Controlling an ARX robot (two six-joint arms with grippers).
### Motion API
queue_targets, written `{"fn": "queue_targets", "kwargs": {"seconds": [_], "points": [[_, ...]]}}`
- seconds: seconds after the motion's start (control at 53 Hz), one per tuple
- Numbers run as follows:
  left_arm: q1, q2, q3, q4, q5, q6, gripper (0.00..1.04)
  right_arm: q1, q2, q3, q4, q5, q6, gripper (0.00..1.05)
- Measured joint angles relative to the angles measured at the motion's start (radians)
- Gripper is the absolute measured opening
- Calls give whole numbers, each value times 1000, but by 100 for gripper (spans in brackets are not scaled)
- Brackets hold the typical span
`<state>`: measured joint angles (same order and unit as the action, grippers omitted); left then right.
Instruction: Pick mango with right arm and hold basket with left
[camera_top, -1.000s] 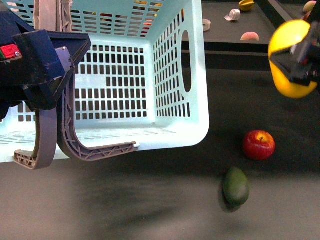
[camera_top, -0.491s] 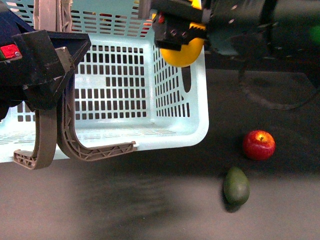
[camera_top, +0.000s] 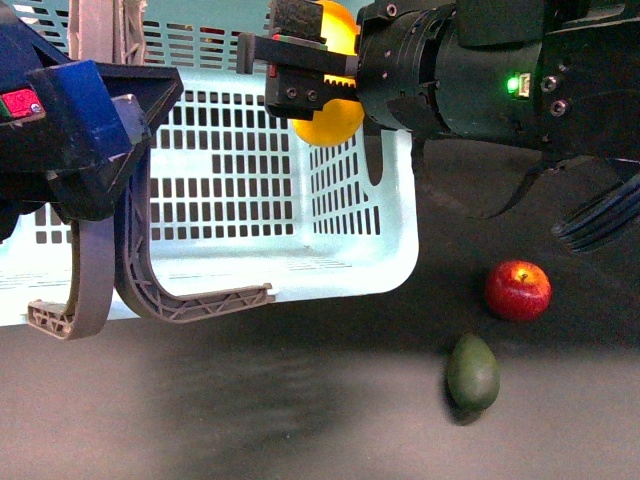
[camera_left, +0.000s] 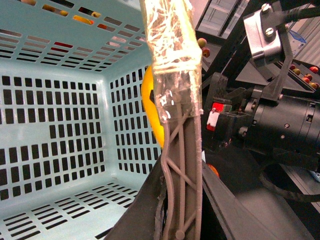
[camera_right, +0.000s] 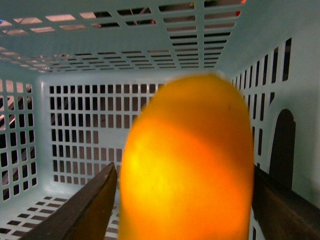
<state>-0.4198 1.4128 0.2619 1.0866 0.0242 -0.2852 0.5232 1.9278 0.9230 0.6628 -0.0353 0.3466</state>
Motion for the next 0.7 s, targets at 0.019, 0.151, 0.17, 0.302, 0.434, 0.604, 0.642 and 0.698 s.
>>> {"fn": "queue_targets", "kwargs": {"seconds": [0.019, 0.151, 0.17, 0.302, 0.434, 0.604, 0.642, 0.698], "points": [[0, 0, 0, 0, 0, 0, 13, 0, -2, 0, 7, 5, 2, 80], [0, 0, 0, 0, 0, 0, 13, 0, -43, -15, 21, 24, 5, 98], [0, 0, 0, 0, 5, 1, 13, 0, -51, -19, 23, 27, 5, 99], [-1, 2, -1, -6, -2, -6, 12, -17, -202, -111, 34, 77, -10, 97], [-1, 1, -1, -6, -5, -1, 12, -60, -354, -216, 22, 129, -17, 97], [-1, 1, -1, -6, -5, -1, 12, -163, -582, -389, -27, 166, -16, 97], [-1, 1, -1, -6, -3, -1, 12, -184, -628, -421, -39, 171, -16, 97], [-1, 1, -1, -6, -2, 0, 12, -221, -721, -483, -61, 174, -16, 97]]}}
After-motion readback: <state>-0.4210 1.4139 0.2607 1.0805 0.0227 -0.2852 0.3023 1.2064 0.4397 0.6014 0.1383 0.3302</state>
